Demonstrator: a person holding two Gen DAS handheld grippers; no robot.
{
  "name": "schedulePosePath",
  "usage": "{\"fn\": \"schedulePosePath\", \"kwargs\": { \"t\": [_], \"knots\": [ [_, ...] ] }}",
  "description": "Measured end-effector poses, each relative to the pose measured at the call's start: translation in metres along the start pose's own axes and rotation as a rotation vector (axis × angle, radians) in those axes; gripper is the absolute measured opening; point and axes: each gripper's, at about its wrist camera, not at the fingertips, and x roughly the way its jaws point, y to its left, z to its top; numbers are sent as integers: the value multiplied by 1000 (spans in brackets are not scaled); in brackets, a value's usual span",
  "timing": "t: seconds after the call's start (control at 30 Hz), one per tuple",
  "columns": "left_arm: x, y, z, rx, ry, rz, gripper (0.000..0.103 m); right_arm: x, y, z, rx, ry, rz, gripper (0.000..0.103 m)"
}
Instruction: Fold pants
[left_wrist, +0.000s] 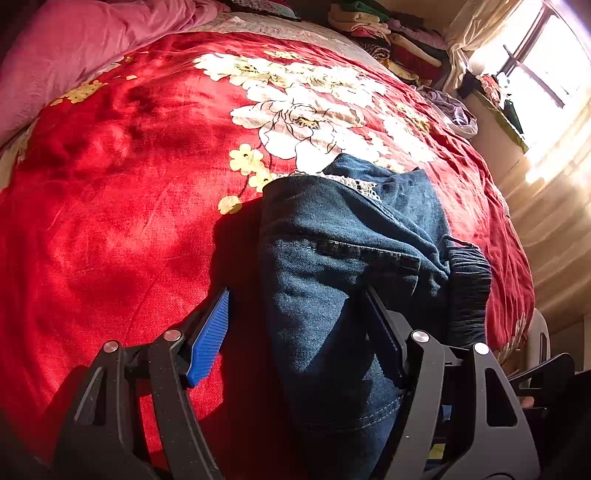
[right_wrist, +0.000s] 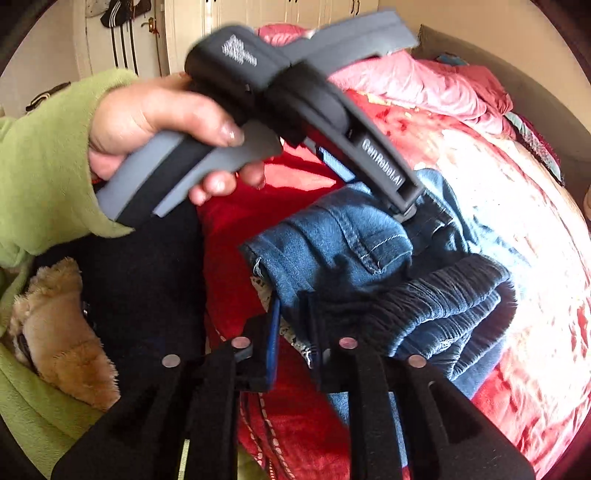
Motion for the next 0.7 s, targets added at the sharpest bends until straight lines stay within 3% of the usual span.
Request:
{"fn": "schedulePosePath", "kwargs": {
  "t": [0.37,0.7],
  "knots": [
    [-12,-3,-5,4,-22,28,67,-45,-9,-3,59,-95,-38,32],
    [-33,-5,-8,2,-75,41,74,-73,-44,-5,204,-201,-118,58]
  ]
}}
